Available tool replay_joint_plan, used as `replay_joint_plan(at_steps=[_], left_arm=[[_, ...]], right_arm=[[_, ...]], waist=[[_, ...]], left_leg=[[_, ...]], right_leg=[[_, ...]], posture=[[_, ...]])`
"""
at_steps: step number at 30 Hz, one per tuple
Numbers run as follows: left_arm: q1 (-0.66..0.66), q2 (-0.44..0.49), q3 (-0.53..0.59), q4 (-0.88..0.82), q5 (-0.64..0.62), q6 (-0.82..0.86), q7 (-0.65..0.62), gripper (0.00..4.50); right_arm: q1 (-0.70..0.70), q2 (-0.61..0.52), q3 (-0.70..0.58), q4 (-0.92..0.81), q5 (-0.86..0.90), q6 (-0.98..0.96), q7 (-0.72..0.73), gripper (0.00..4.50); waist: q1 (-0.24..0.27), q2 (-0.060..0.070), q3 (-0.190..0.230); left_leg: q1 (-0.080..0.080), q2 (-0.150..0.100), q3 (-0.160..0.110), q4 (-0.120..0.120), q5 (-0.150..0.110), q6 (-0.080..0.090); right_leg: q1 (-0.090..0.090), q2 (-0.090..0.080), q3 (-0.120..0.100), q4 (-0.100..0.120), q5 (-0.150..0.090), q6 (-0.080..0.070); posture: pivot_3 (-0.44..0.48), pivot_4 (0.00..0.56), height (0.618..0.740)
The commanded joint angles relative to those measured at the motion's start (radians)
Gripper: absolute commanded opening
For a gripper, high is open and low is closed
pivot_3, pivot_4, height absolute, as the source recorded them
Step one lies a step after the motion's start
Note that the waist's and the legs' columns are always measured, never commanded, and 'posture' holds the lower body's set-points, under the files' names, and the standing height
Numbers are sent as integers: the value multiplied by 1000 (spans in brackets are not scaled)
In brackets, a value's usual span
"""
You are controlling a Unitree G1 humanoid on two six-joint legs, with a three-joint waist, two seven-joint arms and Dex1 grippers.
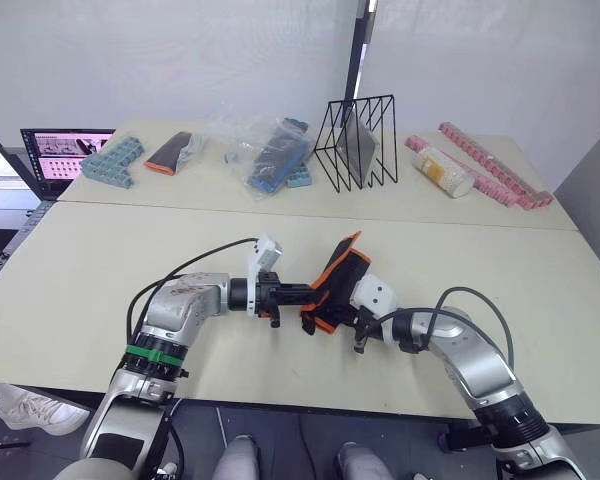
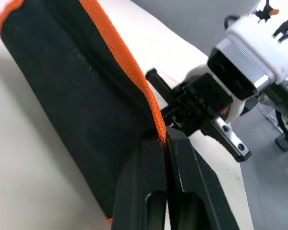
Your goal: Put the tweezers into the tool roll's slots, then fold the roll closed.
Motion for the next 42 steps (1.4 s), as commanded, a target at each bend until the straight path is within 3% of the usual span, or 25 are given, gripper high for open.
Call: replay_joint_plan(at_steps=[1,14,25,37,42], left_arm=[[-48,-23,-24,13,18,-32,-17,32],[-100,-82,-120,209,174,-111,11,32],[-53,-37,-264,173,244,-90,-120,32],[-64,-23,-269,254,326,-154,-80,32],[-65,-22,-271,253,342,-166,-75,32]], right_arm=[[21,-12,2,-4,-4,38,-5,0],[38,-15,-19,-64,10,89,-32,0],[48,-45,-92,-144,75,160,-28,0],[-76,-71,-333,-129,348,258,38,0],[-129,-60,-239,-30,278,175,54,0]], waist=[[0,0,0],[11,0,0],[13,0,0],[7,0,0],[7,0,-1]], left_leg=[[0,0,0,0,0,0],[0,0,0,0,0,0],[4,0,0,-2,0,0],[8,0,0,-3,-1,2],[9,0,0,-3,-1,2]], right_leg=[[0,0,0,0,0,0],[1,0,0,-1,0,0],[7,0,0,-6,0,0],[11,0,0,-8,0,0],[11,0,0,-8,0,1]], posture=[[0,150,735],[0,150,735],[0,150,735],[0,150,735],[0,150,735]])
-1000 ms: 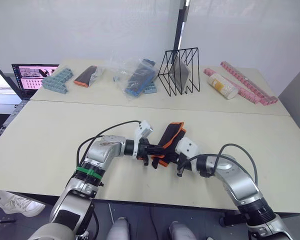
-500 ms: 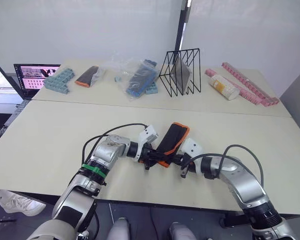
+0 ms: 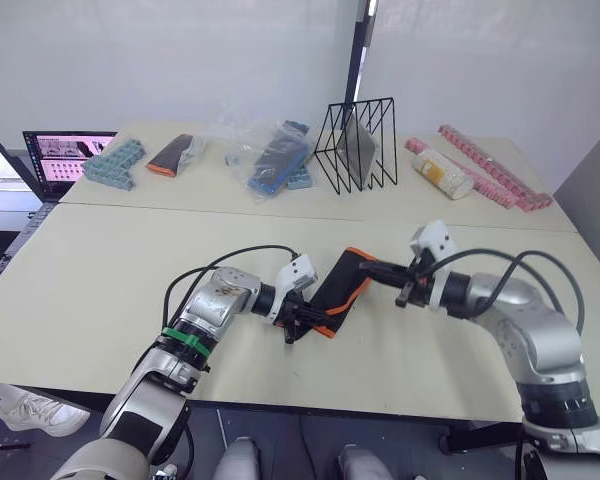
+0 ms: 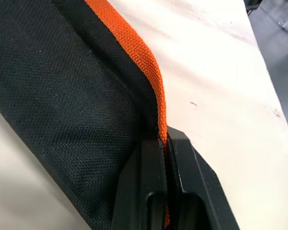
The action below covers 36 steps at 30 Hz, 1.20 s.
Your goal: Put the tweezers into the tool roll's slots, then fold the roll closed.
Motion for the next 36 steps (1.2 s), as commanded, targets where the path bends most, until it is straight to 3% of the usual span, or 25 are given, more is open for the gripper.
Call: replay_joint_plan(at_steps=[1,7,11,16,21,26,29,33,36], left_arm=[[35,17,-55,55,74,18,23,32],[29,10,-40,45,85,-33,45,32],[33,32,-25,1,71,-24,32,32],[54,102,-6,-111,5,-14,-73,32],[21,154,78,-186,-97,38,-146,1591],[-6,139,177,-208,-181,63,-128,3246],[-4,115,195,-196,-192,48,-116,3246],[15,63,169,-146,-166,14,-98,2087],[32,30,116,-71,-78,-133,-78,1043]], right_arm=[[-21,35,64,70,-34,-77,11,0],[-36,106,193,251,-137,-217,21,0],[-10,80,240,392,-246,-304,-1,0],[1,59,267,500,-298,-385,-1,0],[-7,64,274,528,-290,-406,17,0],[-13,65,276,534,-289,-404,29,0],[-12,65,276,531,-288,-401,32,0],[-7,64,275,517,-286,-395,32,0],[-4,65,272,508,-282,-394,34,0]], waist=[[0,0,0],[-2,0,-1],[1,0,-1],[-13,1,-1],[-19,1,-1],[-10,1,-1],[-11,1,-1],[-11,1,-2],[-10,1,-2]], left_leg=[[0,0,0,0,0,0],[0,0,0,0,0,0],[-1,0,0,1,0,0],[1,1,0,-1,0,0],[1,1,0,-1,0,0],[1,1,0,2,0,0],[1,1,0,2,0,0],[1,1,0,1,0,0],[1,0,0,2,0,0]], right_leg=[[0,0,0,0,0,0],[0,0,0,0,0,0],[0,0,0,0,0,0],[0,1,0,0,0,0],[0,1,0,1,0,0],[2,0,0,0,0,0],[2,0,0,0,0,0],[2,0,0,0,0,0],[2,0,0,0,0,0]], posture=[[0,150,735],[0,150,735],[0,150,735],[0,150,735],[0,150,735],[0,150,735],[0,150,735],[0,150,735],[0,150,735]])
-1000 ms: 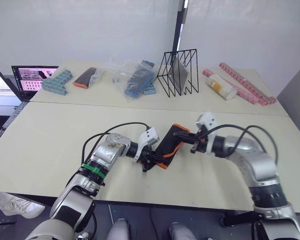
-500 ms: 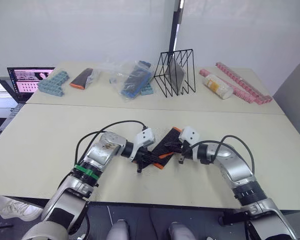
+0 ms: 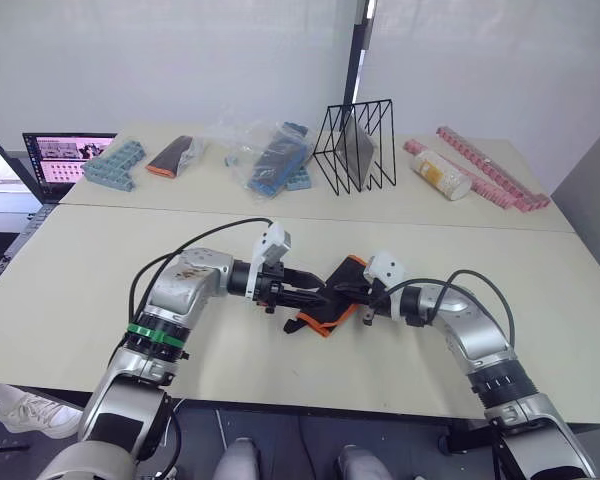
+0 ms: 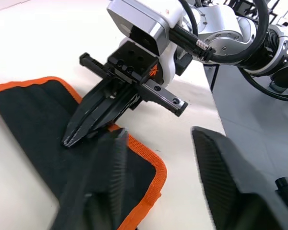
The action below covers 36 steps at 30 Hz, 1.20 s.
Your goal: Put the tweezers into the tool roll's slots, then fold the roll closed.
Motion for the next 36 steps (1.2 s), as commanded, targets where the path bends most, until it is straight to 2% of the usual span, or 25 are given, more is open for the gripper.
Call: replay_joint_plan(at_steps=[1,3,9,14,19,24,30,36], left_arm=[[18,-30,-61,71,96,-190,19,717],[22,-73,-77,115,123,-270,39,39],[15,-124,-146,279,254,-430,85,39],[54,-89,-212,303,339,-511,65,39],[82,-64,-215,250,342,-509,48,39],[88,-68,-174,220,309,-490,69,39],[81,-85,-137,193,270,-454,73,39],[63,-92,-115,198,253,-441,79,39]], right_arm=[[44,-19,23,54,-57,53,-8,0],[42,-11,13,36,-45,47,-12,0],[66,17,-17,-26,-9,61,-15,0],[51,48,-51,109,-67,1,-128,0],[-25,67,-86,279,-96,-64,-248,0],[-71,81,-95,376,-125,-131,-290,0],[-103,86,-204,310,-56,-278,-305,0],[-27,122,-195,83,66,-136,-157,0]], waist=[[1,0,0],[3,0,0],[9,0,0],[7,-1,-4],[-6,-1,-5],[-12,-1,-5],[-11,1,-3],[-11,2,-2]], left_leg=[[0,0,0,0,0,0],[0,0,0,0,0,0],[-1,0,0,0,0,0],[1,0,0,-1,0,0],[17,0,1,-4,0,0],[17,0,0,-5,-2,2],[13,0,0,-4,-2,2],[8,0,0,-5,-2,3]], right_leg=[[0,0,0,0,0,0],[0,0,0,0,0,0],[-1,0,0,-1,0,0],[0,0,0,-1,0,0],[16,0,0,-7,0,0],[16,0,0,-8,-1,0],[14,0,1,-8,-1,0],[10,0,1,-8,-1,0]], posture=[[0,150,735],[0,150,735],[0,150,735],[0,150,735],[0,150,735],[0,150,735],[0,150,735],[0,150,735]])
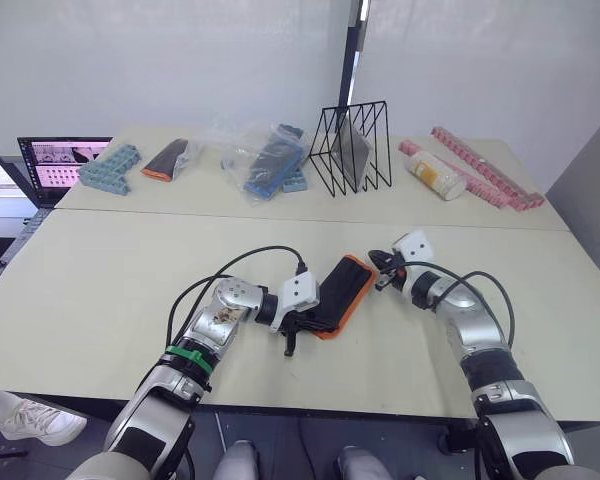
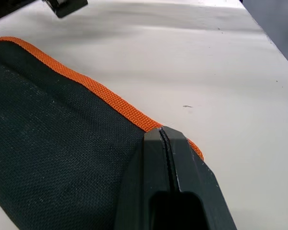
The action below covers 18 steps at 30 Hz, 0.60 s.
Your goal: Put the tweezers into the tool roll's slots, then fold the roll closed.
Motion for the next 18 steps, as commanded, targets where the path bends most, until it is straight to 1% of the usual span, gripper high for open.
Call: replay_joint_plan(at_steps=[1,3,6,12,18], left_arm=[[-6,4,7,14,7,18,6,39],[-12,4,17,13,-1,26,7,39],[-14,8,23,12,-3,34,11,39],[37,44,46,-70,-41,88,-14,39],[138,141,58,-188,-83,146,-59,39]], right_arm=[[37,2,26,-134,42,85,63,0],[75,11,51,-173,39,138,68,0],[98,19,78,-157,-4,173,41,0],[72,11,129,-13,-96,143,19,0],[-6,11,125,131,-117,84,26,0]], waist=[[2,0,0],[3,0,1],[3,1,1],[-6,1,1],[-10,1,1]], left_leg=[[0,0,0,0,0,0],[-1,0,0,0,0,0],[-1,0,0,1,0,0],[1,0,0,1,0,0],[4,1,0,0,0,0]], right_leg=[[0,0,0,0,0,0],[0,0,0,0,0,0],[0,0,0,-1,0,0],[0,0,0,-1,0,1],[2,0,0,0,0,0]], posture=[[0,150,735],[0,150,735],[0,150,735],[0,150,735],[0,150,735]])
